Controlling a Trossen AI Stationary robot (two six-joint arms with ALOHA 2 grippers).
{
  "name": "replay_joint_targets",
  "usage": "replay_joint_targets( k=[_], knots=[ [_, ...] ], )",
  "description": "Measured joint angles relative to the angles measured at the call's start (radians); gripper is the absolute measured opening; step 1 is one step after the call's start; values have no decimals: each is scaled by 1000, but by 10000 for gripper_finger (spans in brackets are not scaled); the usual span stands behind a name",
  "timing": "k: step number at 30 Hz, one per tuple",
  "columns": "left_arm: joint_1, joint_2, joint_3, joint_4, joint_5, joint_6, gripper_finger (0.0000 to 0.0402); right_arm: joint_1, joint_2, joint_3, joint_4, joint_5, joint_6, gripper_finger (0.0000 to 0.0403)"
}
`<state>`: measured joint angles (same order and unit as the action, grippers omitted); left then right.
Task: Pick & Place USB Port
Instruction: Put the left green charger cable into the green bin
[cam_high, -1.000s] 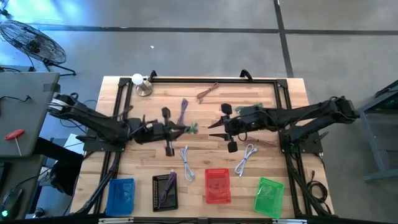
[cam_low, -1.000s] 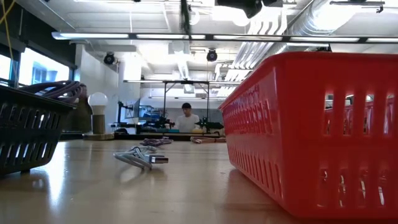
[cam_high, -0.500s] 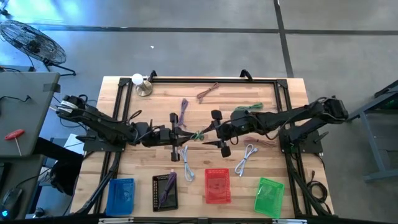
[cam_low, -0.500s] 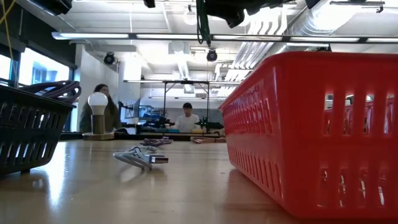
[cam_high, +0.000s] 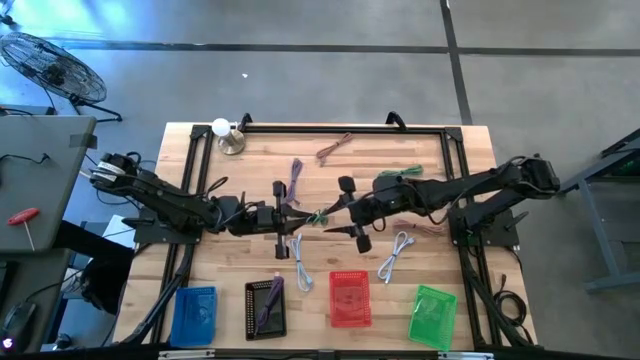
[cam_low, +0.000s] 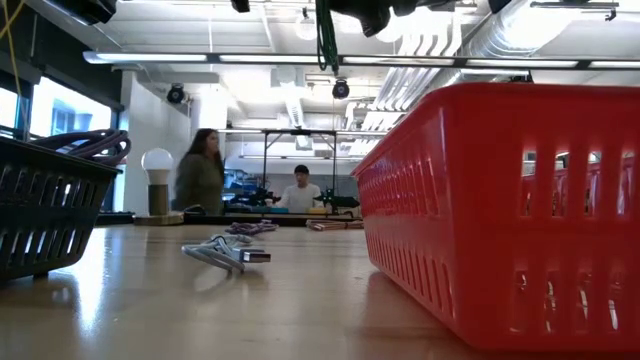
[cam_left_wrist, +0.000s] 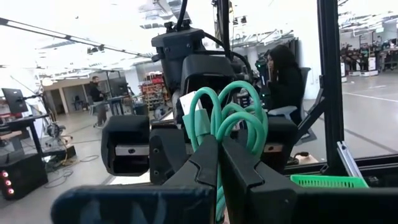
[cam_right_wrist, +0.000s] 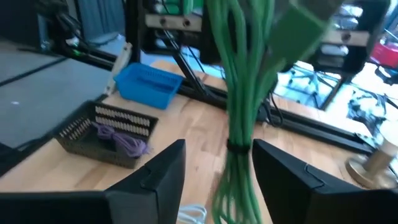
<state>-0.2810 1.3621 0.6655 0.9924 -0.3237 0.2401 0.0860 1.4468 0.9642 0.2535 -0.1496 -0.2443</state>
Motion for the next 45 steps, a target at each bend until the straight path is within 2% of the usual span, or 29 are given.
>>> replay_joint_targets(
  k=[4,12,22,31,35,38,45],
  knots=[
    [0,0,0,0,0,0,0,0,29,0,45,-37,0,158],
    [0,0,1,-4,0,2,0,0,105,0,98,-39,-27,135],
    [0,-1,2,-18,0,0,0,0,86,0,108,-36,-26,86],
    [0,-1,2,-42,0,-1,0,0,75,0,67,-35,-26,60],
    [0,-1,2,-59,-1,-1,0,0,75,0,47,-34,-27,31],
    [0,-1,2,-63,-2,-1,6,0,74,1,27,-20,-44,12],
    [0,0,2,-51,-30,0,45,0,74,1,-7,-13,-34,10]
  ],
)
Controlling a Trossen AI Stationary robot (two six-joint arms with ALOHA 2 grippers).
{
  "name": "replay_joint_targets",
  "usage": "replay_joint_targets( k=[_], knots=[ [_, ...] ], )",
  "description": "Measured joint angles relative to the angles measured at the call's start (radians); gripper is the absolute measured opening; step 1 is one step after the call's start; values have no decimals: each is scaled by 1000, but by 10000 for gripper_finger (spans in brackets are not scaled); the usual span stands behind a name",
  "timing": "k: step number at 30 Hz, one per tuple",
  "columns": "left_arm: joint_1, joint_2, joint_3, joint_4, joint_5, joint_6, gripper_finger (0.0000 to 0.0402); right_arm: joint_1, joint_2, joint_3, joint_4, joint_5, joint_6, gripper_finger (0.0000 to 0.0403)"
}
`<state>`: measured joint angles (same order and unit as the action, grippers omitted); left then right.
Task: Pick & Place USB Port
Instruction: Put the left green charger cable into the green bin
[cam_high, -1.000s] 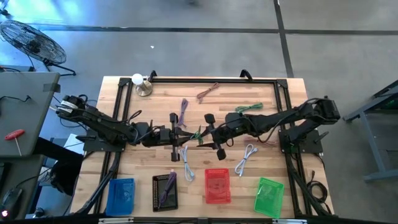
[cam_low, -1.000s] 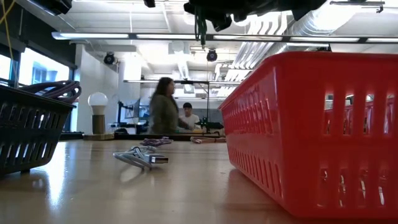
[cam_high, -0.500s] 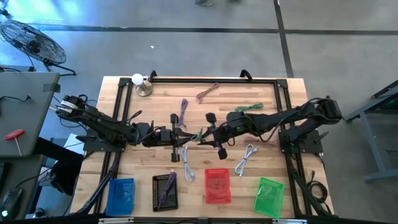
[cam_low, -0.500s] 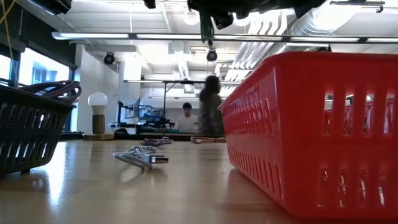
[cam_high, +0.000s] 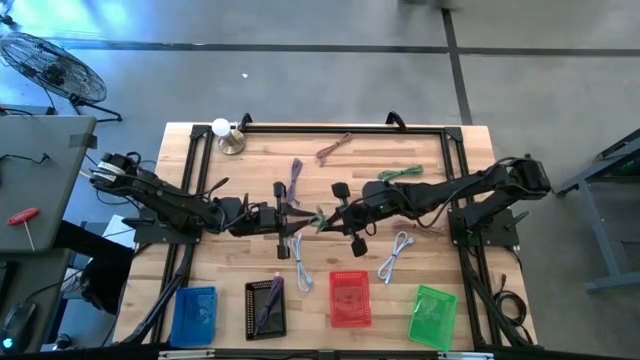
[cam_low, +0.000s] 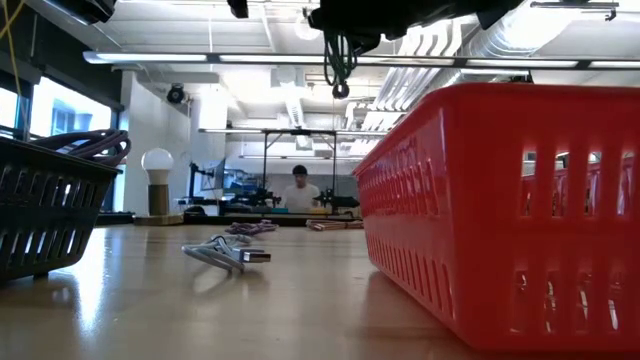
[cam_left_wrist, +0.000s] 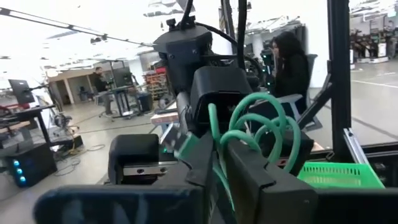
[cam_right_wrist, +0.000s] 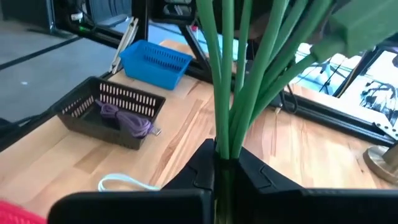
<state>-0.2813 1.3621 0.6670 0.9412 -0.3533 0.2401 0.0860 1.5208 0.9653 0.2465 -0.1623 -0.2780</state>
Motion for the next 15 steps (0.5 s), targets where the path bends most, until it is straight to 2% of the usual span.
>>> replay_joint_targets(
  k=[4,9,15],
  knots=[
    [0,0,0,0,23,9,79,0,0,0,-7,11,3,10],
    [0,-11,-1,-8,8,52,126,11,-34,0,-95,121,0,10],
    [-2,-31,0,-5,-186,102,161,75,-142,-2,-265,375,-29,10]
  ],
)
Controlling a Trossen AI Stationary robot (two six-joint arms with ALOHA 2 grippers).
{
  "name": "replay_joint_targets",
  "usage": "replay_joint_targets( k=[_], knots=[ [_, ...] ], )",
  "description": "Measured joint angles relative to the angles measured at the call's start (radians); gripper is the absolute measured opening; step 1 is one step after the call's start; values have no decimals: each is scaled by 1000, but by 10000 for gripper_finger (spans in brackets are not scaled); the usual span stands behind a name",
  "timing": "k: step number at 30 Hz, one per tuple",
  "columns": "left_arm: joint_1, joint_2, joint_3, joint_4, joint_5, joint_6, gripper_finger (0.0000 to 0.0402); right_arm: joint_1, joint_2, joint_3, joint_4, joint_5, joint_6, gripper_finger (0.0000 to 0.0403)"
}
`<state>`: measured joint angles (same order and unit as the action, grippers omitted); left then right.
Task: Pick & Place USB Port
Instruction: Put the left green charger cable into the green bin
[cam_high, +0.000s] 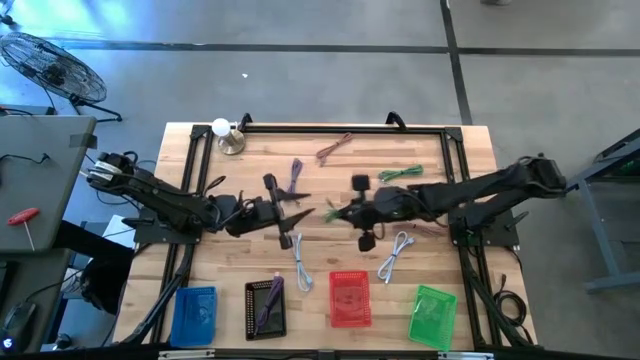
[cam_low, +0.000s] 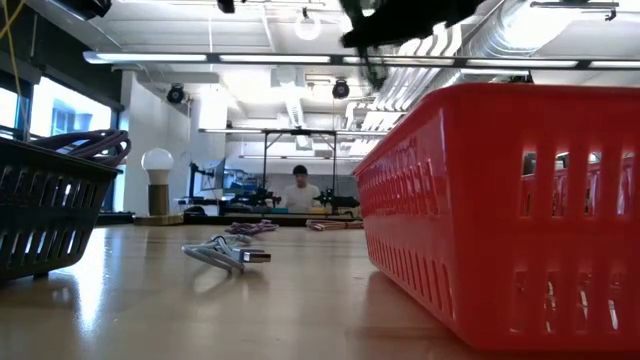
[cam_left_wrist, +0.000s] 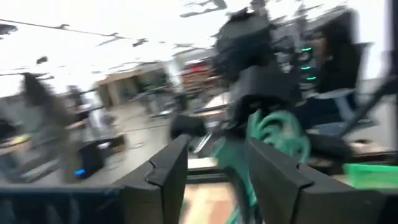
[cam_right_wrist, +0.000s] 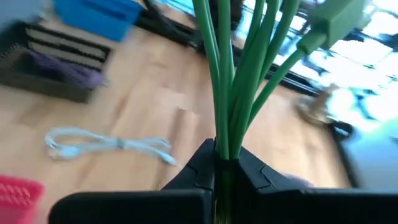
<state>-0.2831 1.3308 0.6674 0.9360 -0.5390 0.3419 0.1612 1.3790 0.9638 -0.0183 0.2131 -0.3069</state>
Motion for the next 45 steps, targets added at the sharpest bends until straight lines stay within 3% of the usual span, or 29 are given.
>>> replay_joint_targets(
  k=[3,7,11,18,23,32,39,45],
  knots=[
    [1,-1,-2,-46,-79,2,166,49,-68,2,-93,148,21,10],
    [1,-6,-1,-101,-148,2,168,109,-146,2,-291,242,190,10],
    [1,-6,-1,-162,-181,2,168,188,-189,1,-482,307,462,10],
    [1,-5,-1,-218,-266,1,168,359,-231,0,-694,324,1063,10],
    [1,-5,-1,-282,-260,-64,168,494,-229,4,-694,293,1342,10],
    [1,-5,-1,-412,-195,-227,168,739,-204,6,-620,363,1643,10],
    [1,-5,-1,-415,-67,-316,168,890,-20,6,-547,435,2015,10],
    [1,-5,-1,-415,1,-367,168,951,155,32,-430,414,2182,10]
  ],
)
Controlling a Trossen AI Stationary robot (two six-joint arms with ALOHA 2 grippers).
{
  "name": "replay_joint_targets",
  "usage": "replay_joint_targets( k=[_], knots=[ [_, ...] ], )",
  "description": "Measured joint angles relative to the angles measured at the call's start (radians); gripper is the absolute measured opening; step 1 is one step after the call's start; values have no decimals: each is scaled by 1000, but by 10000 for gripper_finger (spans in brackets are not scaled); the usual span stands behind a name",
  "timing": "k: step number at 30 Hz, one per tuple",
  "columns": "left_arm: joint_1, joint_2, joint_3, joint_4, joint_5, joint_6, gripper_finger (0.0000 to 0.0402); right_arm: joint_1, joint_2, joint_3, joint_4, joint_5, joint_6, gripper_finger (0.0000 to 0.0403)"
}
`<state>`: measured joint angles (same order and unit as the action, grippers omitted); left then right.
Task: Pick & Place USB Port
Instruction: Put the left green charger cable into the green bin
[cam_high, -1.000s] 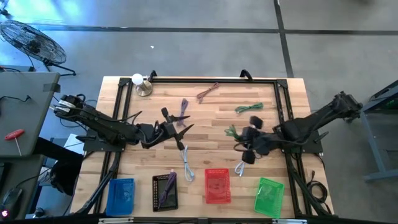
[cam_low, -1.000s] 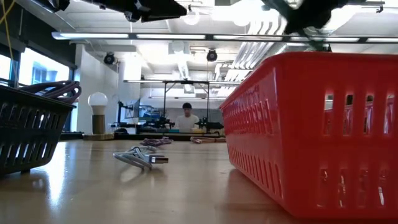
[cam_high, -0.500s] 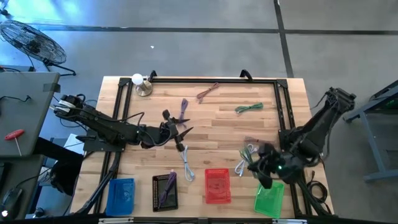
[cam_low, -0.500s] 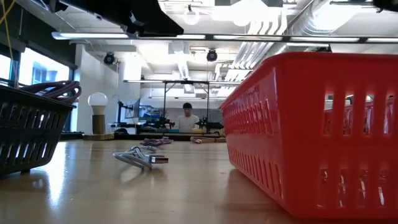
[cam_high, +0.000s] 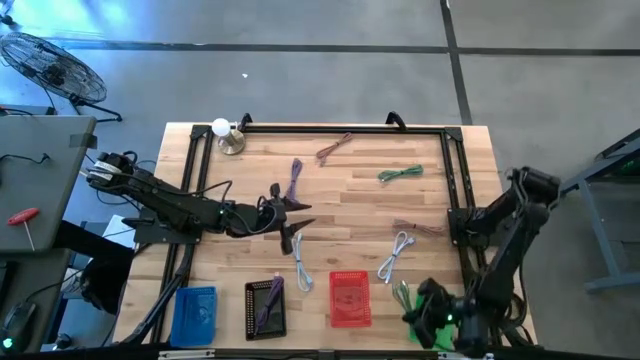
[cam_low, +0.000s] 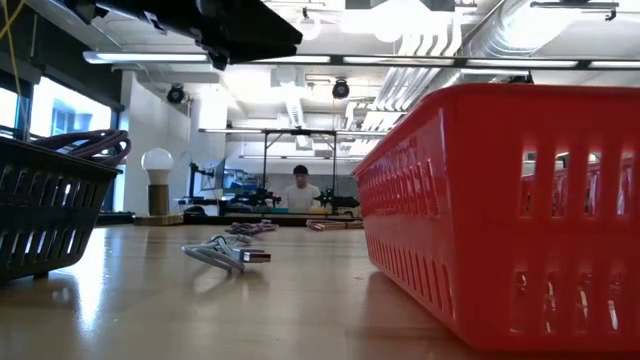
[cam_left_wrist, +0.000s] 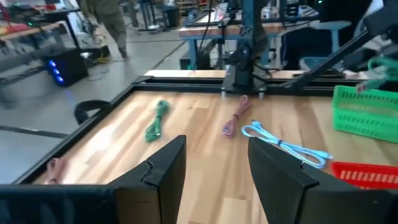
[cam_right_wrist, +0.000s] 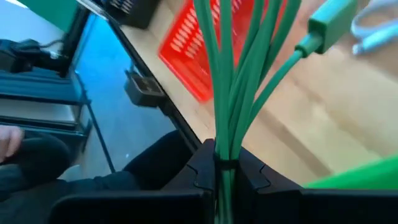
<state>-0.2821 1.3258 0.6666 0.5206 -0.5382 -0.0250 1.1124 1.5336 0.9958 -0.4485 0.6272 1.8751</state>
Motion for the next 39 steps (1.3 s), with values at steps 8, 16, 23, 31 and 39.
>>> replay_joint_targets(
  k=[8,16,23,31,39],
  knots=[
    [0,0,0,0,86,-33,168,16,136,274,-342,-129,134,10],
    [0,0,0,0,132,-36,168,1,291,533,-703,-349,318,10],
    [0,0,0,-4,134,-37,168,-41,372,574,-768,-465,317,10],
    [0,1,0,-36,165,-59,168,-41,398,501,-814,-546,317,9],
    [0,1,0,-38,162,-63,168,-46,399,493,-835,-566,312,11]
  ],
)
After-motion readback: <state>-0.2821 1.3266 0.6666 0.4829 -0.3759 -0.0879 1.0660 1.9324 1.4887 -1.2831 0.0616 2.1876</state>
